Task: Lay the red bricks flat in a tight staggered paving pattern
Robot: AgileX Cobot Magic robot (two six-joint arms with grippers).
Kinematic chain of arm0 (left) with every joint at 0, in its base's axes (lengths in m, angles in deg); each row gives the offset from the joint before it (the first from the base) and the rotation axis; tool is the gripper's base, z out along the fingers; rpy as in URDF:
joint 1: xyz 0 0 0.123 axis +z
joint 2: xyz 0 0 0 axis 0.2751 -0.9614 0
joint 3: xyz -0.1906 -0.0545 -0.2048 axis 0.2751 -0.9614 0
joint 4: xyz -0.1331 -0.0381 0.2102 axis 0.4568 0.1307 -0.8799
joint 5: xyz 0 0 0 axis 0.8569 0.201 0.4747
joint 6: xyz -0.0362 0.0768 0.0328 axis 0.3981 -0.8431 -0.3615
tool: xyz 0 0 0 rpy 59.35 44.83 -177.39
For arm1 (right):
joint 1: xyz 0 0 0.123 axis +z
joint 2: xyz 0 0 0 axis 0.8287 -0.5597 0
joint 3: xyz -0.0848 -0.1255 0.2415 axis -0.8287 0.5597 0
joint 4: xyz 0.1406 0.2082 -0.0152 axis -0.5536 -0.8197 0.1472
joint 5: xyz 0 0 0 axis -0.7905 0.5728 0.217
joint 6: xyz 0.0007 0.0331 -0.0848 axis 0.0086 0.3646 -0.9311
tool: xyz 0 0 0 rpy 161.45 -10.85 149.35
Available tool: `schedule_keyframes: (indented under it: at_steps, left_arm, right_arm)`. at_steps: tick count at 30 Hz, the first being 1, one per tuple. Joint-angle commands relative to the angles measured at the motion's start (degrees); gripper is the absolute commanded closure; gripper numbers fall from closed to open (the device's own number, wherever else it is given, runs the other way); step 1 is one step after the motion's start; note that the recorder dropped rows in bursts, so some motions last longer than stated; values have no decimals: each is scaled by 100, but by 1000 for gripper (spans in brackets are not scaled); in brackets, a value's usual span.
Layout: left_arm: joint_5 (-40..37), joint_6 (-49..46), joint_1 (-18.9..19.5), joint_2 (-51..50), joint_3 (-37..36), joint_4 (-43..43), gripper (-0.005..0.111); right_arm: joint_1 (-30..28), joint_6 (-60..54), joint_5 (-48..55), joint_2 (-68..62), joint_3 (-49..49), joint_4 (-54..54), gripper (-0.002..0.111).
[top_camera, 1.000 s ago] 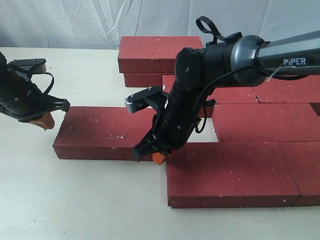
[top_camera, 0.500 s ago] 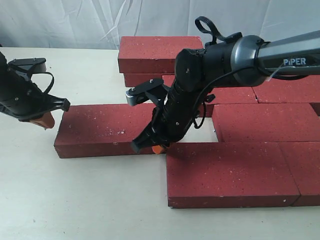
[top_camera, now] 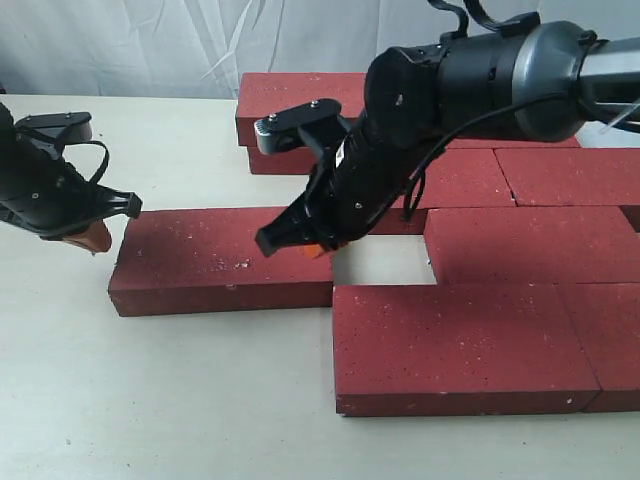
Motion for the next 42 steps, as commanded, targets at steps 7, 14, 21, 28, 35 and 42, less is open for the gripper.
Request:
schedule_keyframes:
  at_steps: [7,14,21,28,35,42]
  left_arm:
    - [98,-27,21,-457,30,208,107]
    - [98,-137,21,-496,30,318,107]
    - [40,-1107,21,-496,30,1074,107]
    - [40,-1118,21,-496,30,1074,107]
    - [40,-1118,21,-496,30,1063,107]
    - [89,-1017,21,-496,30,795,107]
  right_arm:
    - [-21,2330,-44,-185,-9,2259,108]
    - [-21,2356,-149,-421,-9,2133,108]
    - [-21,2356,-194,-639,-9,1823,108]
    - [-8,2229,-194,-637,-9,1530,108]
    - [-8,1889,-85,-637,-9,1116,108]
    - [-8,1555,-85,-637,-9,747,108]
